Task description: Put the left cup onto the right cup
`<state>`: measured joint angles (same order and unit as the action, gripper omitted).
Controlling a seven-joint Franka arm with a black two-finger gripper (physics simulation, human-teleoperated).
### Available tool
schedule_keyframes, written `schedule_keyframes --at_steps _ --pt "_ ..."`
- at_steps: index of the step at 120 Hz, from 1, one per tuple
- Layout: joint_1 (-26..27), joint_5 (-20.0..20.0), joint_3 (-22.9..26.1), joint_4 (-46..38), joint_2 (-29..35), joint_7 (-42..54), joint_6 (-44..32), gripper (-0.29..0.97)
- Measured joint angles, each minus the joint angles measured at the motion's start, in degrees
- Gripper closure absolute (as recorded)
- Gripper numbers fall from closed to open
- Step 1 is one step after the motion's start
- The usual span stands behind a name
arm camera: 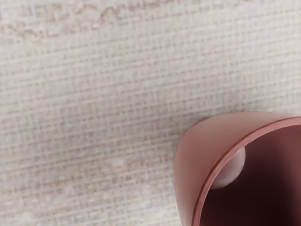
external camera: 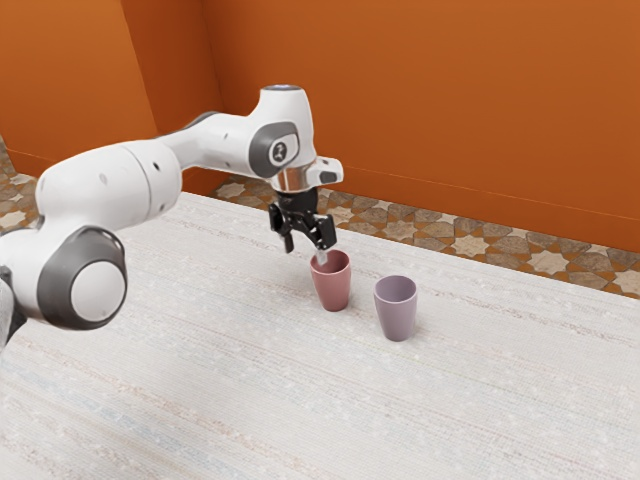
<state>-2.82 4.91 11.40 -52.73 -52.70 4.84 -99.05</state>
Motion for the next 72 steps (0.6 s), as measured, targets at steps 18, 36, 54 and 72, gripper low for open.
schedule_keyframes --at_steps 18,36,54,72 --pt "-0.01 0.38 0.45 1.19 -1.22 0.07 -0.02 0.04" --pt "-0.14 1.70 1.82 1.85 -2.01 0.11 -0.06 0.04" --pt "-0.24 2.18 2.03 2.00 -2.42 0.12 -0.08 0.05" --pt "-0.38 2.27 2.04 2.07 -2.59 0.08 -0.08 0.13"
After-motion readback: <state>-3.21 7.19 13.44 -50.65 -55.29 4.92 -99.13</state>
